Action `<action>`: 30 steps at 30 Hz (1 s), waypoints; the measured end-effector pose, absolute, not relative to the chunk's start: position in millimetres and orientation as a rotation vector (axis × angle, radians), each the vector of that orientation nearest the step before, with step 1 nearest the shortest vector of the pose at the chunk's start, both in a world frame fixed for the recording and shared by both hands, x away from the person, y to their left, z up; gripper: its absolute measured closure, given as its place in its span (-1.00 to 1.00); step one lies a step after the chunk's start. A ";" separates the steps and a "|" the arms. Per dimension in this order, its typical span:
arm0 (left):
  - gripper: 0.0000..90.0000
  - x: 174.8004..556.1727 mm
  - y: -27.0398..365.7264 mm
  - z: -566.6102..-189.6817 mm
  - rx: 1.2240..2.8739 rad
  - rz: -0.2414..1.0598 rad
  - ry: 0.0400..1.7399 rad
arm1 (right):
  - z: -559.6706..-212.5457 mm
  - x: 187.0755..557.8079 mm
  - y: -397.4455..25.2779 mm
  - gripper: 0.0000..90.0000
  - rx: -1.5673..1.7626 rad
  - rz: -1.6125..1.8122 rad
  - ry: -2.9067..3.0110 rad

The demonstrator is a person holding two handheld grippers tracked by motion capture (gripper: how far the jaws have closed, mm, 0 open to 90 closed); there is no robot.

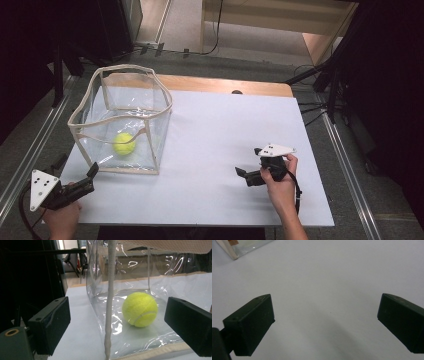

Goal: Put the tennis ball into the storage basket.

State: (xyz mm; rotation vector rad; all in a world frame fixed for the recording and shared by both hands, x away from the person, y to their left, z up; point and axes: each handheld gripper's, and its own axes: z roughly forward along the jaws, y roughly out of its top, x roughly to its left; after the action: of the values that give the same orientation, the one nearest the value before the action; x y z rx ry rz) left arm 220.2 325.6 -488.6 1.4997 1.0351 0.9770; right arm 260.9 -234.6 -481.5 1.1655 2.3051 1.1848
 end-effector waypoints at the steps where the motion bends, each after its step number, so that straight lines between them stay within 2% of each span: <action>1: -0.85 220.1 325.7 -488.6 1.500 0.977 1.036 | -482.8 259.6 -236.4 -1.00 1.167 1.190 2.300; 30: -0.85 219.7 324.9 -488.8 1.499 0.980 1.031 | -504.0 225.8 -286.3 -1.00 1.289 1.200 2.176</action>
State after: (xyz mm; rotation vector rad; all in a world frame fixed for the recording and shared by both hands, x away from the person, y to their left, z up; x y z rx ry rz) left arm 219.7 324.9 -488.8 1.4990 1.0312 0.9798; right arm 225.8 -286.3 -504.0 1.2893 2.1757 1.1996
